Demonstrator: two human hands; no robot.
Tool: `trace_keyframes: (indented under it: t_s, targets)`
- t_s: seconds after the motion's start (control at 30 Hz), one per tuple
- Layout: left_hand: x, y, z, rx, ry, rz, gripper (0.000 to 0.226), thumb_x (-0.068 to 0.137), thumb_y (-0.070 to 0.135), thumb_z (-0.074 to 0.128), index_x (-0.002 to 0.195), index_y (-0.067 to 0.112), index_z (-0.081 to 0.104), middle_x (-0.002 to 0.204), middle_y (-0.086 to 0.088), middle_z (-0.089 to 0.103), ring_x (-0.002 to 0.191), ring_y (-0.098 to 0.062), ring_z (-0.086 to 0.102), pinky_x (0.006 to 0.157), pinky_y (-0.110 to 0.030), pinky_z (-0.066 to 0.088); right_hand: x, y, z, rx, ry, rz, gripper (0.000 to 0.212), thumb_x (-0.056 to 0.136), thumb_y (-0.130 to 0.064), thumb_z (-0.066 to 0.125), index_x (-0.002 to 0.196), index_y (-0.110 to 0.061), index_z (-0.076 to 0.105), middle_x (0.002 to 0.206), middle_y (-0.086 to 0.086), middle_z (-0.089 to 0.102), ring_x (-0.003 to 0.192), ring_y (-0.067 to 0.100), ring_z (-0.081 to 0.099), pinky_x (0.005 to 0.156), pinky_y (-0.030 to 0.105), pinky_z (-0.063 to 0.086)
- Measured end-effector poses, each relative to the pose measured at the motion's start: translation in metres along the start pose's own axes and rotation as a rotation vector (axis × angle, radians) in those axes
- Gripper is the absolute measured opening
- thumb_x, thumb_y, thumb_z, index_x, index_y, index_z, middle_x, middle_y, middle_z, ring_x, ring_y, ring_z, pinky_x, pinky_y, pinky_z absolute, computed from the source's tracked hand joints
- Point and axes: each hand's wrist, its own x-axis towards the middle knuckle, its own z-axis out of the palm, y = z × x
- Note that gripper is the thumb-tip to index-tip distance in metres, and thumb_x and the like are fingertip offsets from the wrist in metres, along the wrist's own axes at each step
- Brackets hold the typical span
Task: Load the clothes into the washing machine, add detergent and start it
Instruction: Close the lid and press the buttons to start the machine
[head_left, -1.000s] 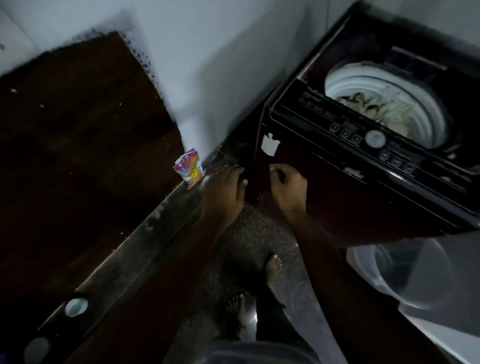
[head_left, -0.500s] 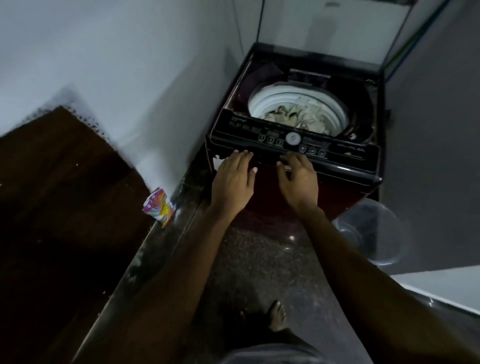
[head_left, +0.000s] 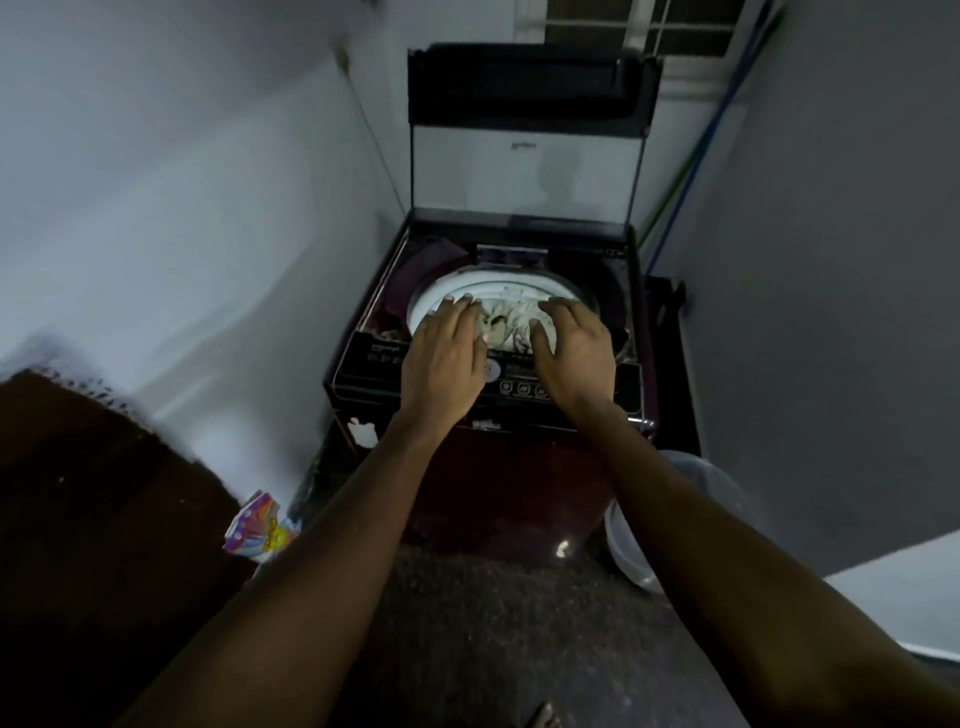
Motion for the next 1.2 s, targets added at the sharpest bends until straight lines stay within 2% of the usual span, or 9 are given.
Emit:
trace_keyframes:
  t_s: [0.2,0.5,0.67,0.8,1.2]
  targets:
    - [0.032,0.013,-0.002,0.052,0.038,0.008,0.045,0.099,0.023,0.046,0.141,0.007,0.045,0.145,-0.011,0.048,0.138,-0.026,0.039,0.114,-0.039,0.028,0.033,0.012,-0.013,-0.029,0.023,-0.04,0.04,0.097,-0.032,0.047,0.129,-0.01,0.056,0.129,0.009,0.059,0.124,0.026,0.05,0.105,0.041,0.04]
    - [0.081,-0.002,0.006,0.06,0.05,0.033,0.047,0.103,0.032,0.039,0.142,0.008,0.044,0.146,-0.009,0.048,0.138,-0.024,0.039,0.114,-0.04,0.032,0.07,0.027,-0.001,-0.087,0.077,-0.015,0.046,0.096,-0.033,0.046,0.137,-0.011,0.047,0.148,0.009,0.04,0.138,0.025,0.035,0.112,0.04,0.034]
    - [0.112,-0.025,0.029,0.036,0.038,0.075,0.046,0.103,0.03,0.039,0.141,0.006,0.046,0.143,-0.012,0.051,0.136,-0.026,0.043,0.113,-0.041,0.033,0.102,0.03,0.022,-0.107,0.077,0.004,0.047,0.097,-0.035,0.043,0.138,-0.01,0.046,0.146,0.01,0.043,0.137,0.026,0.038,0.111,0.042,0.036]
    - [0.148,-0.054,0.052,0.015,-0.006,0.111,0.047,0.103,0.03,0.038,0.144,0.007,0.042,0.148,-0.011,0.046,0.14,-0.026,0.037,0.115,-0.041,0.03,0.135,0.032,0.051,-0.108,0.098,0.036,0.045,0.097,-0.032,0.046,0.136,-0.008,0.048,0.142,0.012,0.047,0.134,0.028,0.041,0.11,0.041,0.037]
    - [0.267,-0.1,0.097,-0.042,-0.03,0.208,0.046,0.103,0.028,0.037,0.144,0.006,0.042,0.147,-0.011,0.046,0.141,-0.028,0.036,0.116,-0.04,0.027,0.235,0.035,0.105,-0.153,0.119,0.099,0.044,0.099,-0.029,0.044,0.137,-0.007,0.047,0.146,0.011,0.043,0.136,0.027,0.038,0.11,0.041,0.035]
